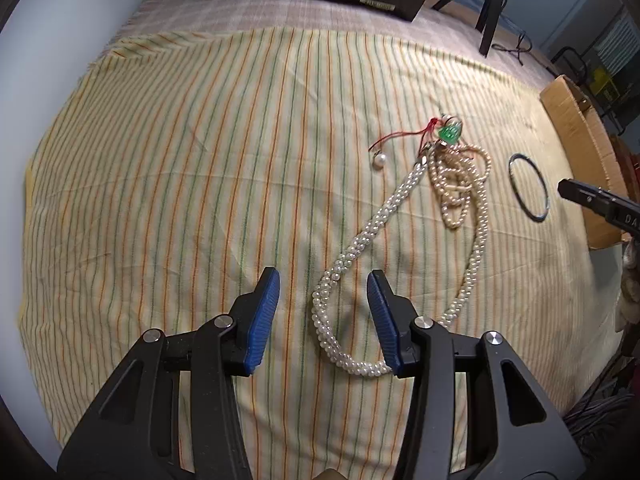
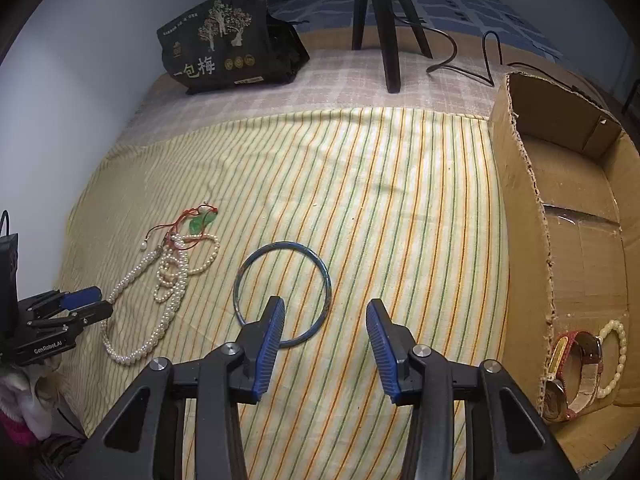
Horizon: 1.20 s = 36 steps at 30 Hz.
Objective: Organize jewelry
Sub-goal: 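Grasp the pearl necklace with the left tool while the right tool grasps the dark bangle, then carry the pearl necklace and dark bangle over the cardboard box with both tools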
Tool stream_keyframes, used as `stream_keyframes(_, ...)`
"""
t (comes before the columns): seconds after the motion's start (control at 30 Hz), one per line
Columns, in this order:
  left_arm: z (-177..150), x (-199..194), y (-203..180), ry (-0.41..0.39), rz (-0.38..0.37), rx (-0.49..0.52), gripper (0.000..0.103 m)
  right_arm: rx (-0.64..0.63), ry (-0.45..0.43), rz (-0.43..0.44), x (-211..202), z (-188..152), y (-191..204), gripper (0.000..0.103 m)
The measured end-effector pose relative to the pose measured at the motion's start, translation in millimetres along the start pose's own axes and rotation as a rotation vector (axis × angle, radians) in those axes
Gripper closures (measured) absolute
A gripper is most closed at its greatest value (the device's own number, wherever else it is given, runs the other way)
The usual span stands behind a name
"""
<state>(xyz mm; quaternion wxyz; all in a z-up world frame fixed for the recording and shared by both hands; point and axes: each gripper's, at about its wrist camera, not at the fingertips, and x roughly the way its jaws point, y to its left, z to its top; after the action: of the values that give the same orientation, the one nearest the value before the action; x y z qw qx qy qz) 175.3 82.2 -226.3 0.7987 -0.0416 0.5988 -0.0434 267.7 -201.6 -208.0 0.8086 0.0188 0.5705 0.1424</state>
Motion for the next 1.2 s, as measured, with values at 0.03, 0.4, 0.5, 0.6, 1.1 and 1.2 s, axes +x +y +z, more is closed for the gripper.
stream_keyframes(0.03,0,3,0,0.007,0.001,0.001,0.056,0.002,0.002,-0.001,1,1,-1,0.06)
stream_keyframes(0.4,0,17,-2,0.013,0.007,0.006,0.057,0.04,0.047,0.014,19,4,-9,0.069)
stream_keyframes(0.5,0,18,-4,0.008,0.021,0.019,0.058,0.016,0.05,-0.01,25,3,-5,0.07)
stream_keyframes(0.6,1,19,-6,0.006,0.028,0.024,0.065,-0.009,0.043,-0.037,26,1,-2,0.073)
stream_keyframes(1.1,7,-7,-12,-0.044,-0.063,-0.013,0.097,-0.025,-0.007,-0.029,14,-3,0,0.101)
stream_keyframes(1.2,7,-27,-13,-0.08,-0.103,-0.025,0.097,-0.023,-0.024,-0.019,7,-4,1,0.101)
